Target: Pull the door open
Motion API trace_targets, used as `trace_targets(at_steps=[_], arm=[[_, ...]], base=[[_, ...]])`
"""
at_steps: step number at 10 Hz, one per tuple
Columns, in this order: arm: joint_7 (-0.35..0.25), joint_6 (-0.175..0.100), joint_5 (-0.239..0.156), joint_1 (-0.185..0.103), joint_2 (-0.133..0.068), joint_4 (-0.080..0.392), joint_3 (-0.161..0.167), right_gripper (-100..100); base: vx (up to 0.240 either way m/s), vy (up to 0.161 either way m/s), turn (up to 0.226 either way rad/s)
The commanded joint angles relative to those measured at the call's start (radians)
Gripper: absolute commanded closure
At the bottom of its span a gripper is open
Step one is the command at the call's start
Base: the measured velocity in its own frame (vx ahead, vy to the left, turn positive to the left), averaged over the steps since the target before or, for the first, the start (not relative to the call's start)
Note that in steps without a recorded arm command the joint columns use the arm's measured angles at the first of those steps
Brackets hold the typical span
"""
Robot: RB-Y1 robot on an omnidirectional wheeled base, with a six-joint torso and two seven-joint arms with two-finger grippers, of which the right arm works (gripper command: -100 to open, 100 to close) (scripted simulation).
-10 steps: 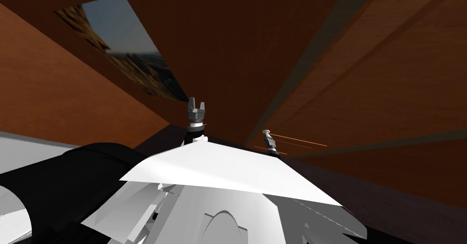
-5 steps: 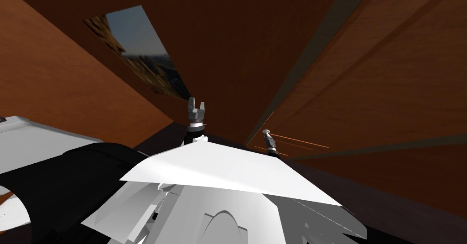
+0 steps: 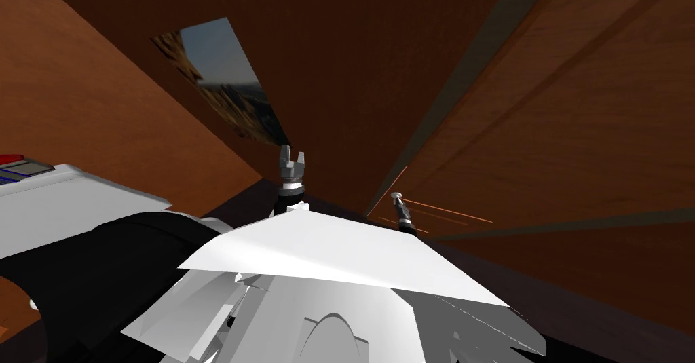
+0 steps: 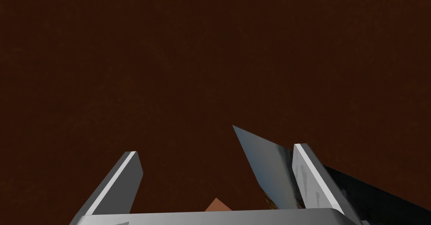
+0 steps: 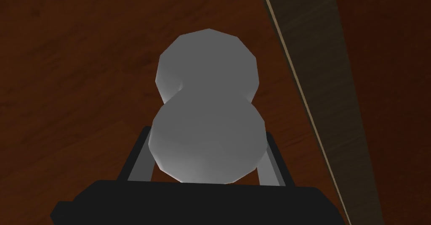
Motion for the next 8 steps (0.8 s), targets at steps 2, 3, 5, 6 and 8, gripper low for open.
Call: trace_targets(at_steps=[2, 3, 5, 6, 8], arm=[[-0.075, 0.000, -0.029, -0.004, 0.010, 0.007, 0.014, 100], [-0.089, 0.000, -0.029, -0.004, 0.010, 0.007, 0.014, 100], [-0.128, 0.002, -0.044, -0.005, 0.010, 0.007, 0.018, 100], [-0.167, 0.004, -0.058, -0.007, 0.011, 0.007, 0.023, 100], [-0.208, 0.006, -0.074, -0.009, 0.012, 0.008, 0.027, 100]], base=[[-0.048, -0.034, 0.078], [-0.043, -0.028, 0.060], [-0.036, -0.017, 0.047], [-0.042, -0.020, 0.063], [-0.050, -0.033, 0.087]])
